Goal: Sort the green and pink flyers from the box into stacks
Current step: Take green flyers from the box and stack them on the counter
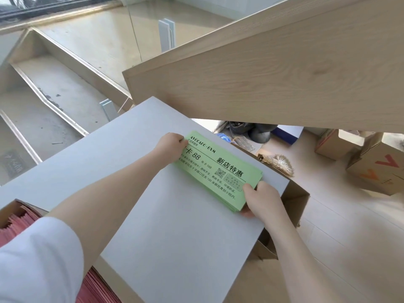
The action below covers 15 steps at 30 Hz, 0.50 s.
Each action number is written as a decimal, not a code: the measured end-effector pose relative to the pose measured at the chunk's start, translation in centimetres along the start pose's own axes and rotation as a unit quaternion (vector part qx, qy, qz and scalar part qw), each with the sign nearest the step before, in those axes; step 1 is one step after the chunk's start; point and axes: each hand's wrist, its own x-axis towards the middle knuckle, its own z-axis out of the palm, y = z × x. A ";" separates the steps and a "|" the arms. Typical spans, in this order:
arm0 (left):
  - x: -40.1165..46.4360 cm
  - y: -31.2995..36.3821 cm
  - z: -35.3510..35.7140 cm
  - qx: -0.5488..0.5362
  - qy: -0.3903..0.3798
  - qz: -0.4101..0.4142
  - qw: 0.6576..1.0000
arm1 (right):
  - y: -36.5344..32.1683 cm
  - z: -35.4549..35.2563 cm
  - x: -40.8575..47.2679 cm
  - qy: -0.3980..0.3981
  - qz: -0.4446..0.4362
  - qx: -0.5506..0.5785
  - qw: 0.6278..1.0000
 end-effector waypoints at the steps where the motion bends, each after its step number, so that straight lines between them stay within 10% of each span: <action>1: 0.1 0.0 0.0 0.006 -0.001 -0.003 1.000 | -0.1 0.1 0.0 0.005 -0.001 0.002 1.000; 7: -1.6 0.9 -2.1 -0.019 -0.044 -0.016 0.999 | 0.1 -1.7 -0.7 -0.038 0.025 -0.048 0.998; 11: -6.7 1.3 -6.0 0.028 0.019 0.091 0.995 | -1.6 -2.5 -4.6 0.036 -0.116 -0.045 0.992; 15: -14.4 -2.0 -11.0 -0.010 0.106 0.164 0.981 | -6.3 -1.1 -12.7 -0.076 -0.250 0.086 0.962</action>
